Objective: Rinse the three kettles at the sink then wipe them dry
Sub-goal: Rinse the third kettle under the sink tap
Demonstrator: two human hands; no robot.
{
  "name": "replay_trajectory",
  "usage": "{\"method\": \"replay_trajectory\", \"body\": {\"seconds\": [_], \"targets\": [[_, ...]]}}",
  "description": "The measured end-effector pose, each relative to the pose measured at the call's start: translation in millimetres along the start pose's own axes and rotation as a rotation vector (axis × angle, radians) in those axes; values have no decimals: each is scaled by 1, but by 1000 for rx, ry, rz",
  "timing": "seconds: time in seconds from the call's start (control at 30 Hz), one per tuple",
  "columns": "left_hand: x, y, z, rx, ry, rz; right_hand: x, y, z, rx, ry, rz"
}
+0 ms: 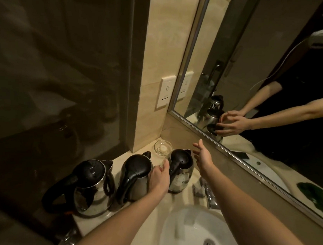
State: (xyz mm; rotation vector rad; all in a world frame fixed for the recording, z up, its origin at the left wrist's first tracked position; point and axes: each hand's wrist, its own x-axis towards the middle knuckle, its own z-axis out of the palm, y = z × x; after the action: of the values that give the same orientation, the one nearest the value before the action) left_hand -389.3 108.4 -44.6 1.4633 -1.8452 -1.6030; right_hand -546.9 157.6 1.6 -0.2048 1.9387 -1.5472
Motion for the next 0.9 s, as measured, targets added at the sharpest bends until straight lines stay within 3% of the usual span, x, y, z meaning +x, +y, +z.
{"method": "replay_trajectory", "body": {"seconds": [0.43,0.77,0.9], "targets": [[52,-38,57,-81,60,-155,72,45,-5,93,-63,186],[49,-23,47,-133,65,-191,72,50,5,129,-96,195],[42,-10,48,-192,65,-124,66,36,-1,159,-130,159]]}}
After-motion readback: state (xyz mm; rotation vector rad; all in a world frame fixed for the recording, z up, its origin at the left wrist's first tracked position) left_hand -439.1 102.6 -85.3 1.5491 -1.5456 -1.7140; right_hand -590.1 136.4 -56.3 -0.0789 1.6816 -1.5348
